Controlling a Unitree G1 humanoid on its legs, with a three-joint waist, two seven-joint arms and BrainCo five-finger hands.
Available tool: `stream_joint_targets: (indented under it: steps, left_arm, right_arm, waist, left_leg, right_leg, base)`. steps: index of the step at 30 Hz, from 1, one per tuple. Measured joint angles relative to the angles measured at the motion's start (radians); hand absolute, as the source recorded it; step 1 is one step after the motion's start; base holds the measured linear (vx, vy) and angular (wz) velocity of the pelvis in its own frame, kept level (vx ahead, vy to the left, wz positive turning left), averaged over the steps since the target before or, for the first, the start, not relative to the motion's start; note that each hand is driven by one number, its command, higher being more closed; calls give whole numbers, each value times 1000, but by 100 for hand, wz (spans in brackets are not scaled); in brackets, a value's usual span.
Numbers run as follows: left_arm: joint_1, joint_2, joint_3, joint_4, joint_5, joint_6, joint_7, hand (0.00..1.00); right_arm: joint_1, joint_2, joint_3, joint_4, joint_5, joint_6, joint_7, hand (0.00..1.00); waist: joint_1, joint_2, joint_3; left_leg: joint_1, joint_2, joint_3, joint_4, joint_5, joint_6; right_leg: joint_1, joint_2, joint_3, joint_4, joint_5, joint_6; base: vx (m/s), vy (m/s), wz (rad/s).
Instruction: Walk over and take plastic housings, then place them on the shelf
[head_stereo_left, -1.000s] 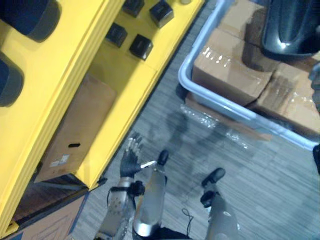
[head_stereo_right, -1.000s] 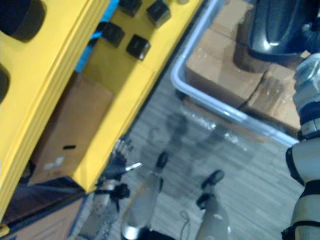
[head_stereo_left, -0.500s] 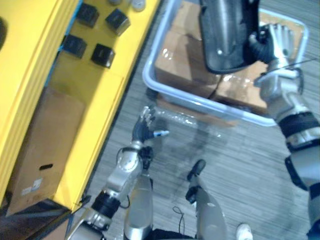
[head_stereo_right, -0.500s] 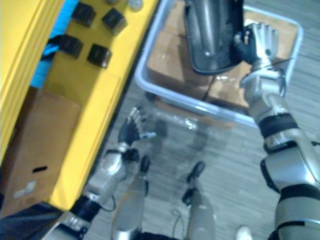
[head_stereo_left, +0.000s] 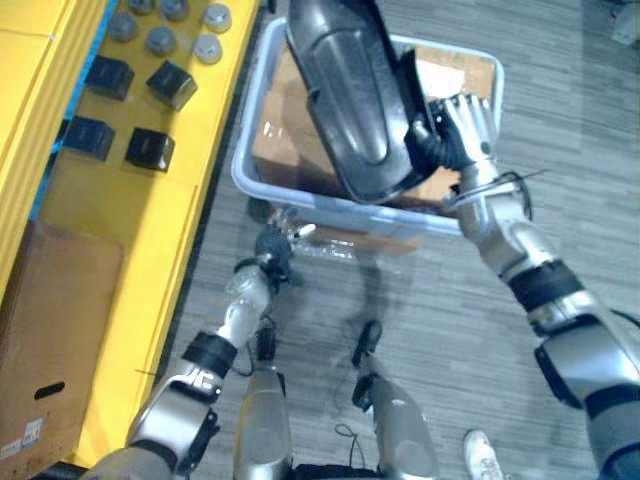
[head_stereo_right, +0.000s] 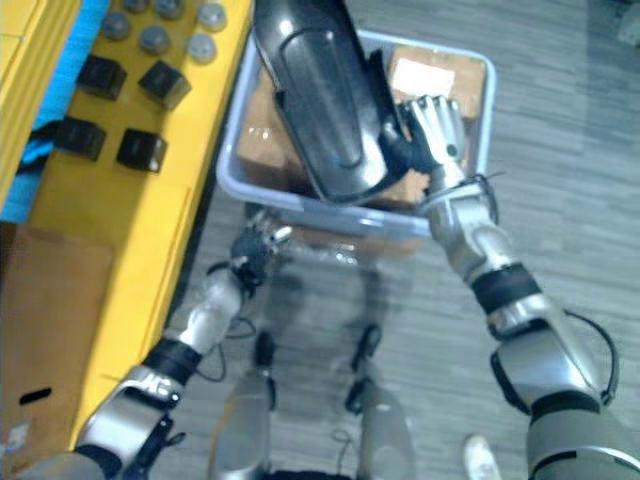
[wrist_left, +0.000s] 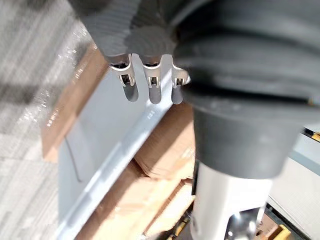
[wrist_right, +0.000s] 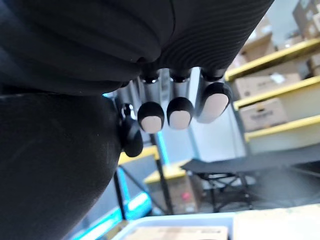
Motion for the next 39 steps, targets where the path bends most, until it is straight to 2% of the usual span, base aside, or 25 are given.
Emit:
stream_joint_targets:
  steps: [3, 11, 17, 23, 26, 31, 37, 39]
  left_arm:
    - [-33, 0, 16, 30, -69, -8, -13, 0]
    - [-76, 0, 17, 30, -68, -47, -25, 0]
    - [-79, 2, 18, 67, -68, -82, 14, 0]
    - [-80, 8, 68, 69, -110, -124, 21, 0]
    - [-80, 17, 110, 68, -115, -136, 80, 0]
    - [-77, 37, 184, 77, -47, -119, 201, 0]
    - [-60, 40, 221, 118, -53, -101, 195, 0]
    - [-49, 41, 225, 118, -52, -68, 150, 0]
  right_arm:
    - [13, 15, 7, 0, -49, -14, 0, 100]
    - [22, 33, 26, 1, -59, -35, 2, 100]
    - [75, 41, 43, 5, -60, -33, 2, 100]
    - [99, 41, 43, 41, -76, -32, 1, 100]
    - [120, 41, 42, 42, -76, -26, 1, 100]
    - [128, 41, 30, 42, -75, -5, 1, 100]
    - [129, 43, -9, 40, -73, 9, 1, 100]
    - [133, 43, -16, 40, -73, 11, 1, 100]
  waist:
    - [-3, -9, -5]
    - [-3, -11, -6]
    - [-3, -40, -23]
    - [-1, -40, -24]
    - [-2, -40, -24]
    - [4, -40, -24]
    - [7, -40, -24]
    - [8, -40, -24]
  left_leg:
    - [-1, 0, 0, 1, 0, 0]
    - [-2, -2, -1, 1, 0, 0]
    - [-2, 2, -4, 2, -2, 0]
    - [-9, 3, -8, 21, -15, 2]
    - [-20, 3, -17, 29, -18, 2]
    - [-23, 3, -24, 35, -18, 1]
    - [-24, -2, -24, 37, -18, 1]
    - [-25, -3, -24, 37, -18, 1]
  right_leg:
    - [0, 0, 1, 0, 1, 1]
    - [2, 0, 1, -1, 3, 3]
    - [11, 0, 0, -12, 5, 7]
    - [20, 0, -1, -17, 7, 10]
    - [20, 1, -6, -20, 7, 10]
    - [21, 4, -6, -20, 8, 11]
    - [21, 6, -4, -22, 11, 15]
    - [22, 6, -4, -23, 11, 15]
  base:
    - [10, 27, 1]
    - [12, 33, 1]
    - [24, 40, 2]
    - [5, 48, 1]
    - [6, 38, 6]
    - [24, 48, 4]
    - [6, 35, 0]
    - [4, 51, 0]
